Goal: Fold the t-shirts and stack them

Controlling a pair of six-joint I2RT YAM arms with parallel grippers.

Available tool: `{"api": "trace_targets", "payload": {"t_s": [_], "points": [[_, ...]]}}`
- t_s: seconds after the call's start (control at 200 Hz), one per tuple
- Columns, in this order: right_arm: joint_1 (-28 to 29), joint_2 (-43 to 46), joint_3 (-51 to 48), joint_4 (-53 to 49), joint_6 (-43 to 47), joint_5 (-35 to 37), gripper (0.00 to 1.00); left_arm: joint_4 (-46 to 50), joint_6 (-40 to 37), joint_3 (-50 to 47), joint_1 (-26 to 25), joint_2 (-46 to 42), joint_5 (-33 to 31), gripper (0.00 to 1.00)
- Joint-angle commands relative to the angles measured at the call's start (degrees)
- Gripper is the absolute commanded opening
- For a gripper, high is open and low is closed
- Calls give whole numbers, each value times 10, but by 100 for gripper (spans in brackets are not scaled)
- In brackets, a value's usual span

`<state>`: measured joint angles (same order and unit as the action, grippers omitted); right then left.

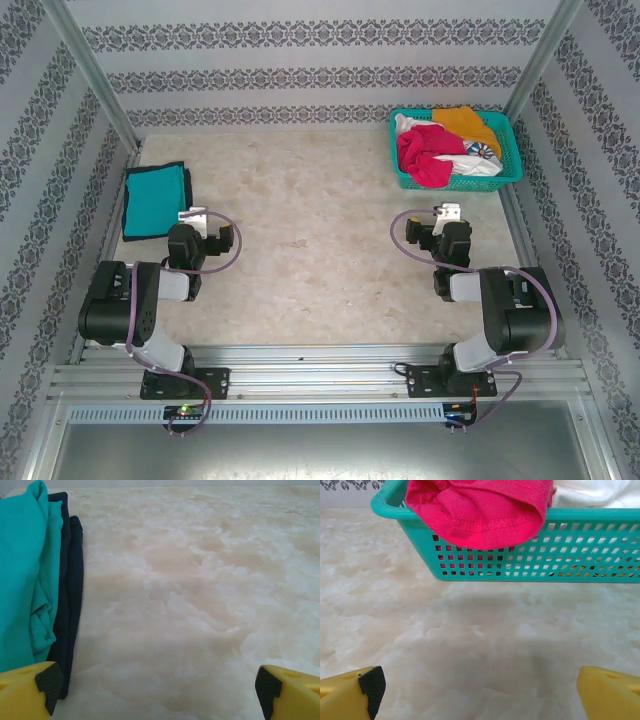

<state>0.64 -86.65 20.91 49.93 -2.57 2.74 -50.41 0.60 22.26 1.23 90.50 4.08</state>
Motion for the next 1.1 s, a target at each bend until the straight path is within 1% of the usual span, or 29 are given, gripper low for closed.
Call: {"api": "trace_targets", "payload": {"t_s": [0.0, 0.619, 0.699, 0.754, 0.919, 0.989, 1.054, 1.094], "points": [[6, 2, 11, 11, 8, 9, 98, -19, -7, 5, 1, 2, 7, 100], [5, 2, 11, 11, 7, 8, 98, -13, -7, 7, 0, 3, 7, 100], [4, 7, 7, 15, 12, -4, 98, -30, -8, -2, 0, -2, 8, 100], [7, 22, 5, 6, 17, -11, 98, -52, -10, -21, 0, -23, 9, 100], [12, 90, 3, -49, 22, -8, 98, -29, -14, -54, -5, -121, 3, 100], [27, 136, 9, -100, 28, 7, 98, 11, -33, -56, -26, -180, -20, 100], [39, 184, 21, -164, 30, 14, 98, 70, -52, -44, -56, -236, -38, 100], [45, 208, 33, -195, 30, 17, 98, 88, -60, -39, -76, -259, -48, 100]]}}
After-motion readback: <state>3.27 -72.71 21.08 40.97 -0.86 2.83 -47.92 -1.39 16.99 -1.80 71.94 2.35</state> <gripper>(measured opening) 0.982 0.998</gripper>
